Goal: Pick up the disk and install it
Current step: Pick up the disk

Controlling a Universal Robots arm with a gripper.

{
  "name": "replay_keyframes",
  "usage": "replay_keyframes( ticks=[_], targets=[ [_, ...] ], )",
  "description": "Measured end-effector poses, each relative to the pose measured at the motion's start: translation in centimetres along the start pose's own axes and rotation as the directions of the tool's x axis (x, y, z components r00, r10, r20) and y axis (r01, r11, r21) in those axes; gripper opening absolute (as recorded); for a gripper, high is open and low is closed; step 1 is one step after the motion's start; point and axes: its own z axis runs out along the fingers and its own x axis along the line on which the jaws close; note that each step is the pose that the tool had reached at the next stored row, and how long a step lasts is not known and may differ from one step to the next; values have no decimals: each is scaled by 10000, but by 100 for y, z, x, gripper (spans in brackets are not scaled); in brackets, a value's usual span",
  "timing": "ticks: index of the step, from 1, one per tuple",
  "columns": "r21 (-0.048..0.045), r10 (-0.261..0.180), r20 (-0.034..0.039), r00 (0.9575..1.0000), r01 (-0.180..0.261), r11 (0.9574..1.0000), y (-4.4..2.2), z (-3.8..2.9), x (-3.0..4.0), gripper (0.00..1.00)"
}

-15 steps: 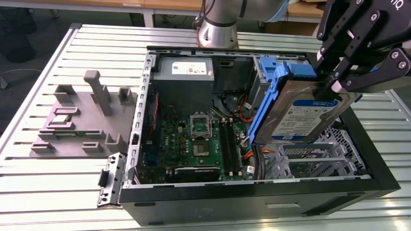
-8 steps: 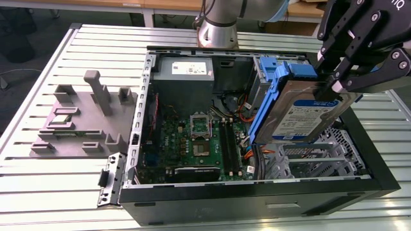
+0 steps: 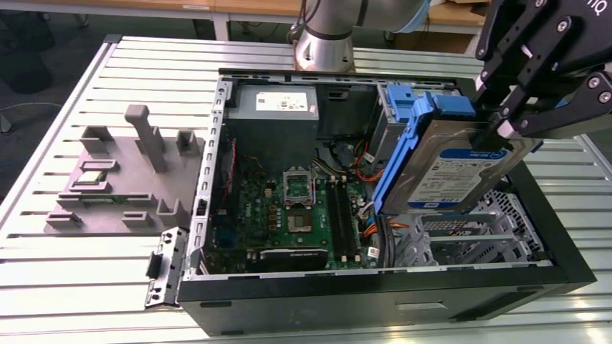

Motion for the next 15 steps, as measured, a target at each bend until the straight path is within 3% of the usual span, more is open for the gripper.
replay_keyframes(
  ticks=[4,15],
  targets=[
    [0,1,1,10000,-1,10000,-92,-4,-2,35],
    [-1,1,-1,10000,-1,10000,-420,-19,-10,35]
  ],
)
